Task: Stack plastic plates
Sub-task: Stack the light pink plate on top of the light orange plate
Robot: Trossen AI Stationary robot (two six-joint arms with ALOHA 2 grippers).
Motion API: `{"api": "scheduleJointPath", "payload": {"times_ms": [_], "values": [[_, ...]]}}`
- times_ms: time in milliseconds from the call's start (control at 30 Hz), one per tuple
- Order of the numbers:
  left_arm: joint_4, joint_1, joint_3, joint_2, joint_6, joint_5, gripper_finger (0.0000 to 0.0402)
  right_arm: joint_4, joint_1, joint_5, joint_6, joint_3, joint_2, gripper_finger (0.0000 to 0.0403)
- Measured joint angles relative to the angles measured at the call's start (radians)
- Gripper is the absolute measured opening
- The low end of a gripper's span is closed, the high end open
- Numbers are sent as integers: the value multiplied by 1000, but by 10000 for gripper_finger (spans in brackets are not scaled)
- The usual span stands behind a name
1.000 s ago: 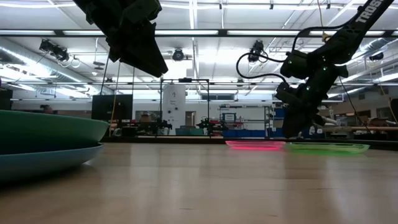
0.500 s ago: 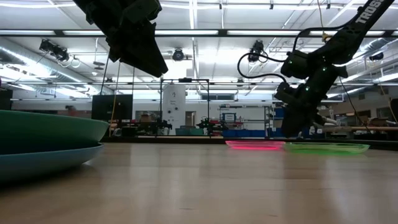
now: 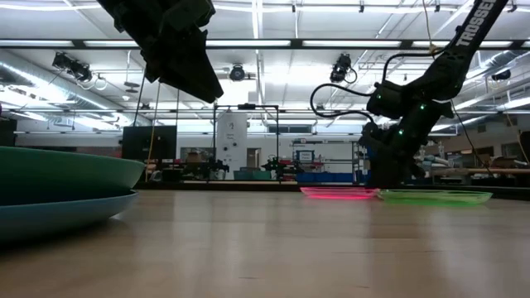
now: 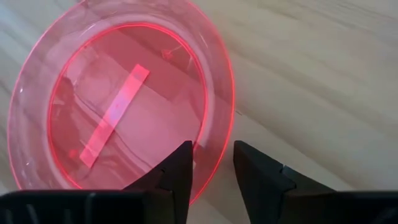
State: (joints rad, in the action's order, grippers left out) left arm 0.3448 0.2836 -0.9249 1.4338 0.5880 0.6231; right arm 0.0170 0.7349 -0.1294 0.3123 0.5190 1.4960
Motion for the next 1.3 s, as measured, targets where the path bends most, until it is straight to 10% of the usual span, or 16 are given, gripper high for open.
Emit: {"api": "scheduleJointPath", "payload": {"times_ms": [400, 1300], "values": [[0, 2, 0, 0, 2, 0, 167, 1, 0, -35, -14, -3, -28, 10], [-288, -212, 0, 131, 23, 72, 235, 176, -397, 293, -102, 38, -265, 8]]}}
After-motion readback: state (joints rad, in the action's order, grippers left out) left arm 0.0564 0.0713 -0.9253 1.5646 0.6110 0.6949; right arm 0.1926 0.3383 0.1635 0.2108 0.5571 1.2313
